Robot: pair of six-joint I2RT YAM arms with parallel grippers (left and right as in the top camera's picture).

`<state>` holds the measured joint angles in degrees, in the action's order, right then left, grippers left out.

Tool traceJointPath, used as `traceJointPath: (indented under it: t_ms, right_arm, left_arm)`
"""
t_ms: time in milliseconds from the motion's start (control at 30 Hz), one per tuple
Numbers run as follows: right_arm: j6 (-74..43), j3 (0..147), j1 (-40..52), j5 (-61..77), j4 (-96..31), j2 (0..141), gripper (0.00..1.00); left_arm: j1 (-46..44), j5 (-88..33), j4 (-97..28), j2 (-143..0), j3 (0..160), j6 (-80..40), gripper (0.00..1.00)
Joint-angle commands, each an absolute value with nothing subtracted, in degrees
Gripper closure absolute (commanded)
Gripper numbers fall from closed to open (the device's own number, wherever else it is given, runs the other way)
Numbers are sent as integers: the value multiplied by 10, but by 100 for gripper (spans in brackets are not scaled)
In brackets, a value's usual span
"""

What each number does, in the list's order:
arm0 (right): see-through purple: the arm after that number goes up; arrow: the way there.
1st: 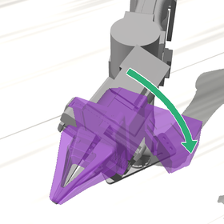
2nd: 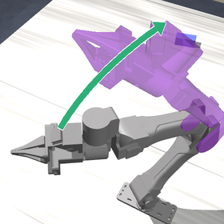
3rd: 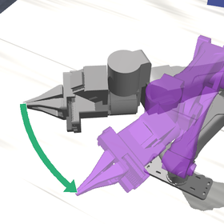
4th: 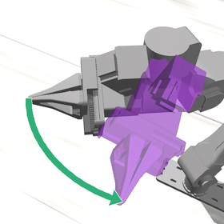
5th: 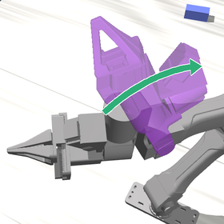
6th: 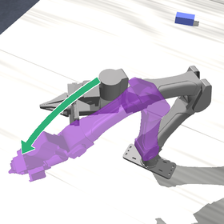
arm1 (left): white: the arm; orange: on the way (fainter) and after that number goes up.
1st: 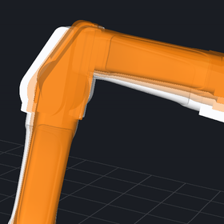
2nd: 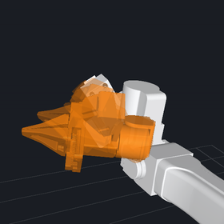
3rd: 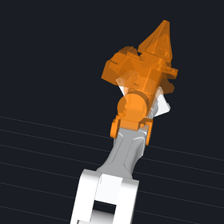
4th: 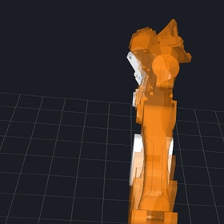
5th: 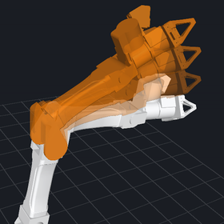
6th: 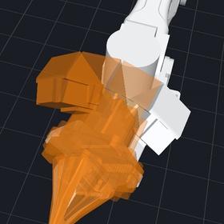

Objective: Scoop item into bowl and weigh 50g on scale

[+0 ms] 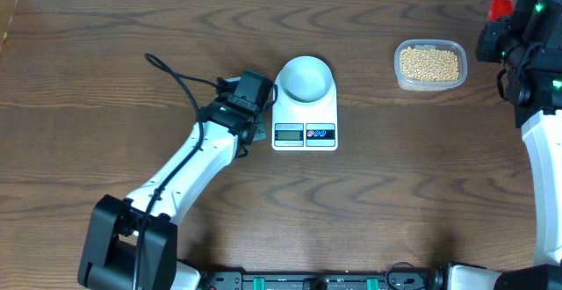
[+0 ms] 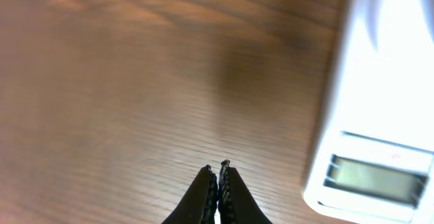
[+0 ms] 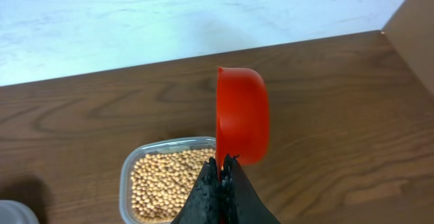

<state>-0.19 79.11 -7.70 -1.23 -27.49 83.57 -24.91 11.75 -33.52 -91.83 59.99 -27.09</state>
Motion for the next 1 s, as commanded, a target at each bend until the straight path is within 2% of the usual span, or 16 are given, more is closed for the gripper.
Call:
traceJointPath:
  t_ms: [0,633,967]
  right_arm:
    - [-4,801,-83,4,-272,836,99]
    - [-12,801,-82,67,-279,836,99]
    - [-12,801,-82,67,-294,836,99]
  left_arm:
    - [-292,81,-320,-917,606,-187,93]
    - [-440,81,-145,-1019,606,-157,93]
    - [-442,81,-140,-1024,606,-163,93]
